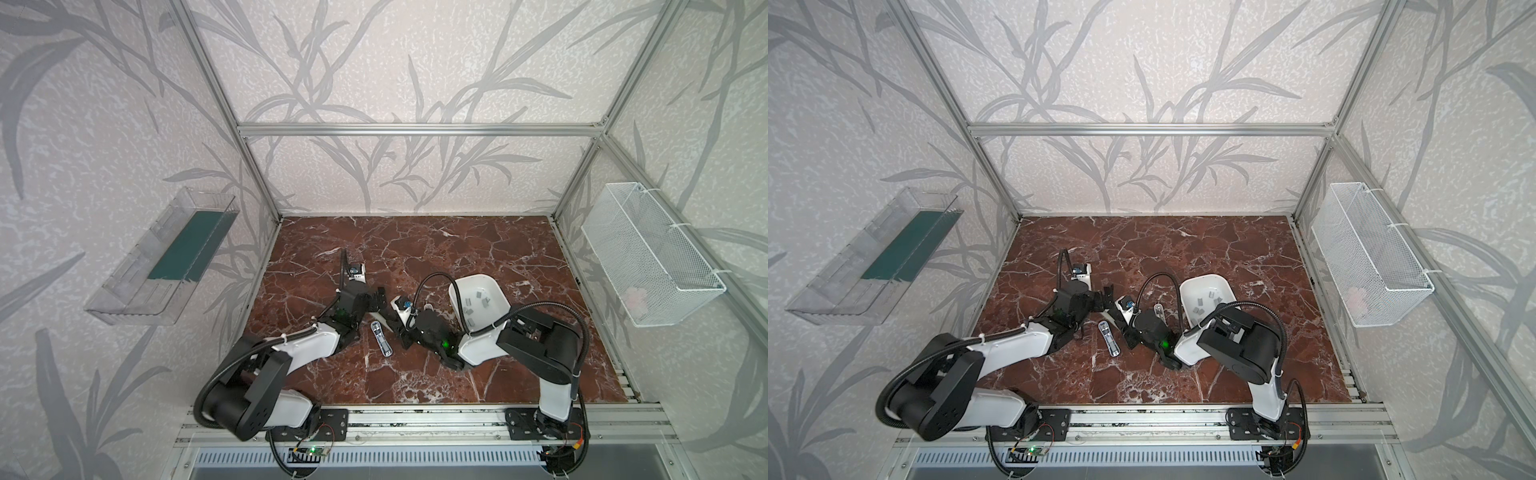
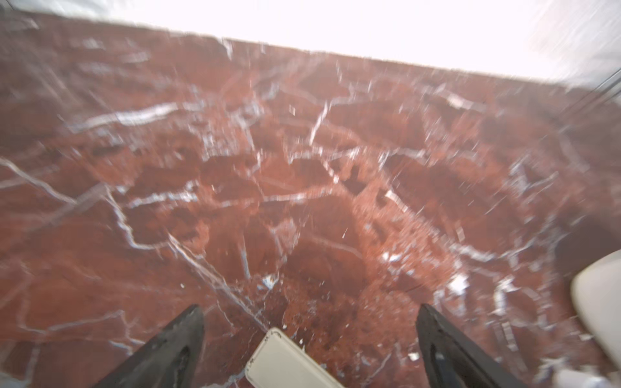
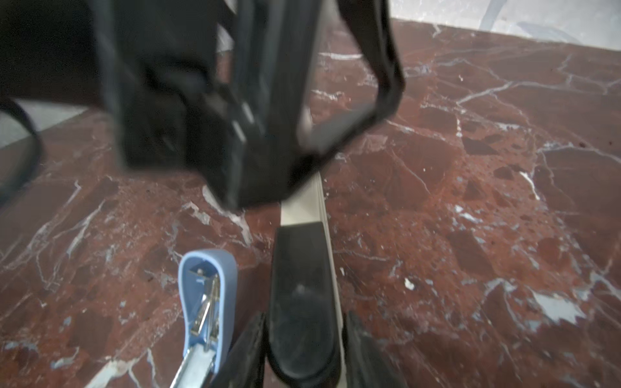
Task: Load the staples into the stapler
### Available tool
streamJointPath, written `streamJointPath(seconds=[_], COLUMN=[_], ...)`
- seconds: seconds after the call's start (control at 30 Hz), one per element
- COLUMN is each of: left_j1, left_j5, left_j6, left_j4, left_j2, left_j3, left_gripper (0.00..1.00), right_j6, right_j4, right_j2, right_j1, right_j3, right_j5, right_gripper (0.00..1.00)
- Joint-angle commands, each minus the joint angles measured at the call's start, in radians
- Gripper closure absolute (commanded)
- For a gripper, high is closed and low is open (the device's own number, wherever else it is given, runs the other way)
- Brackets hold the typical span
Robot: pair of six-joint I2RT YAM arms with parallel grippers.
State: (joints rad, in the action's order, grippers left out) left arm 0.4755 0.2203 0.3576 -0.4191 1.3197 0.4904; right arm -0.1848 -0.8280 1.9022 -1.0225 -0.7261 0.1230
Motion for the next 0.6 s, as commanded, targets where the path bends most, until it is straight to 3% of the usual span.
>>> streamJointPath(seconds=[0.0,0.3,0.57], left_j1=[-0.001,0.0,-0.001], left_j5=[0.044,0.016,-0.116], left_j6=[0.004,0.113,0.189], left_j4=[0.115,0.25,0.289], left_j2=[-0.13,-0.405,-0.485], left_j3=[-0.025,-0.157,-0.233], left_gripper=[0.01,0.01,0.01], right_j6=[0.014,0.047,-0.017], right_j4=[0.149,0.144,0.146], right_j2=[-0.092,-0.241,-0.124], right_j1=[-0.03,-0.168,-0.254], right_j3=[0.007,0.126,0.104], right_j5=[0.017,0.126,0.183], right_gripper=[0.57,0.52,0.53])
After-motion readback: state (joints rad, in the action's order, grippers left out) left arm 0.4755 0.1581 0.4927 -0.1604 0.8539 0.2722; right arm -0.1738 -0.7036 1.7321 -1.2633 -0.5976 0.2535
